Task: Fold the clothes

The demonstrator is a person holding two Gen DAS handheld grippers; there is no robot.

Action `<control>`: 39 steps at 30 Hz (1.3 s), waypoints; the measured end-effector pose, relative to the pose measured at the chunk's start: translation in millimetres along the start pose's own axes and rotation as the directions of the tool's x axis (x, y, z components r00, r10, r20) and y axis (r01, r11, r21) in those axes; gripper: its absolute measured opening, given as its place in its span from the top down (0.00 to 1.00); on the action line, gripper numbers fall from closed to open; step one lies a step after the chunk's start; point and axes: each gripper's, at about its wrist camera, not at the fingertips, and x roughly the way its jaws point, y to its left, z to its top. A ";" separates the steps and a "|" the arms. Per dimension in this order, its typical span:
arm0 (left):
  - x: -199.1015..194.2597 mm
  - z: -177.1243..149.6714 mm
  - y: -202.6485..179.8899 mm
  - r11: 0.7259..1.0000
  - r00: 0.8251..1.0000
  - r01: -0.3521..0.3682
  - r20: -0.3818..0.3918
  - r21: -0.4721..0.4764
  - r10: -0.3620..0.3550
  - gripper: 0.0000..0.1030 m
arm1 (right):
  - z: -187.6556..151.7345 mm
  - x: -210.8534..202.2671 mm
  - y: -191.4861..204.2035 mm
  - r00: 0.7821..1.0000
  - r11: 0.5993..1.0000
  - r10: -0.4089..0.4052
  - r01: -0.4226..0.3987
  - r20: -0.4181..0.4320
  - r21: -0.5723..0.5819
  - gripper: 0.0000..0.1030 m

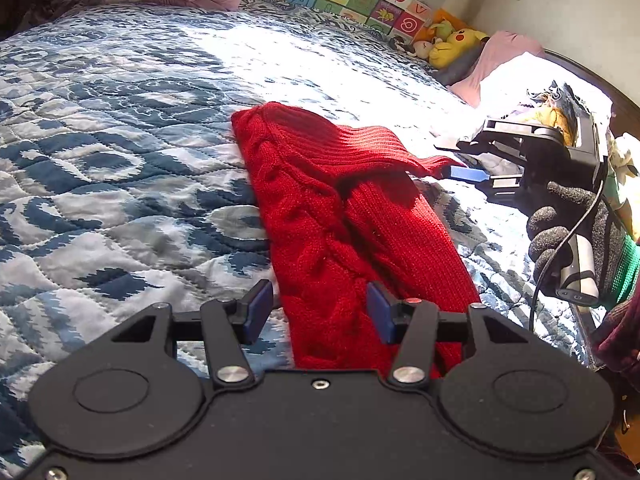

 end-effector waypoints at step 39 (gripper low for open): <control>10.4 43.9 10.7 0.999 1.000 -0.024 0.016 0.029 0.023 0.68 | -200.1 -87.9 123.9 0.963 0.930 0.028 -0.123 -0.268 -0.346 0.83</control>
